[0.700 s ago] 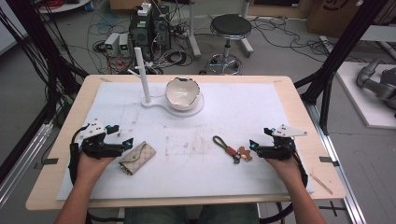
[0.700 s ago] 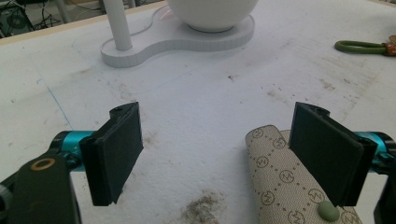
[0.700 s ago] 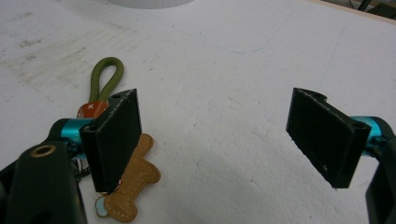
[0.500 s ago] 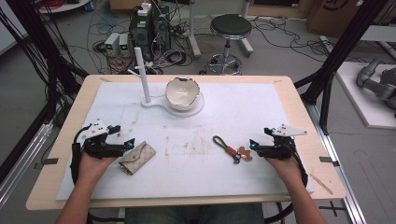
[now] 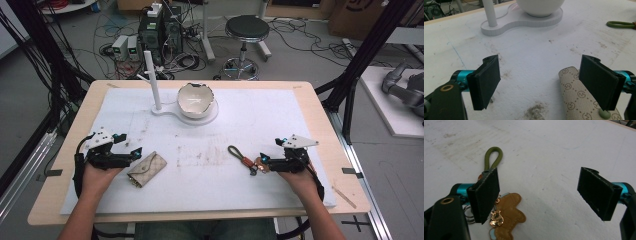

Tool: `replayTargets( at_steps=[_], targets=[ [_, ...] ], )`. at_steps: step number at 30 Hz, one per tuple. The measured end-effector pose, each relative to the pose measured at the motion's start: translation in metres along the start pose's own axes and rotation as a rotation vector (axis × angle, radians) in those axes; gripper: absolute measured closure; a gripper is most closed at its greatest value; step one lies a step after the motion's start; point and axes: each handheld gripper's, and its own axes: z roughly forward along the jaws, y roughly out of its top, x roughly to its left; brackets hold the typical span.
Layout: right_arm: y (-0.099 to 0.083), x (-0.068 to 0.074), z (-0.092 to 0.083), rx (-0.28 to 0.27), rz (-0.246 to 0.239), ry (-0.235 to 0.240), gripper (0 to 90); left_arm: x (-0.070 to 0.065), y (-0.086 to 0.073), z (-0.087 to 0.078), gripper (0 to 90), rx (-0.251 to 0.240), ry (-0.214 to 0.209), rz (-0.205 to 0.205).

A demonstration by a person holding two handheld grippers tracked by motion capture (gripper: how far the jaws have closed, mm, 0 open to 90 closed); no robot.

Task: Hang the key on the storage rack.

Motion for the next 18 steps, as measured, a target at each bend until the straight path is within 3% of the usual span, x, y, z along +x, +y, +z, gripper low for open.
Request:
replayTargets(
  at_steps=[4, 13, 18],
  targets=[
    [0.002, 0.006, 0.004, 0.013, -0.016, 0.020, 18.3, 0.000, 0.000, -0.001, 17.5, -0.005, 0.002, -0.003],
    [0.007, 0.031, 0.022, 0.090, -0.103, 0.087, 18.5, -0.001, 0.001, 0.001, 17.5, -0.001, -0.002, 0.004],
    [0.009, 0.044, 0.030, 0.130, -0.156, 0.122, 24.4, -0.001, 0.000, 0.001, 17.5, 0.003, -0.004, 0.006]
  ],
)
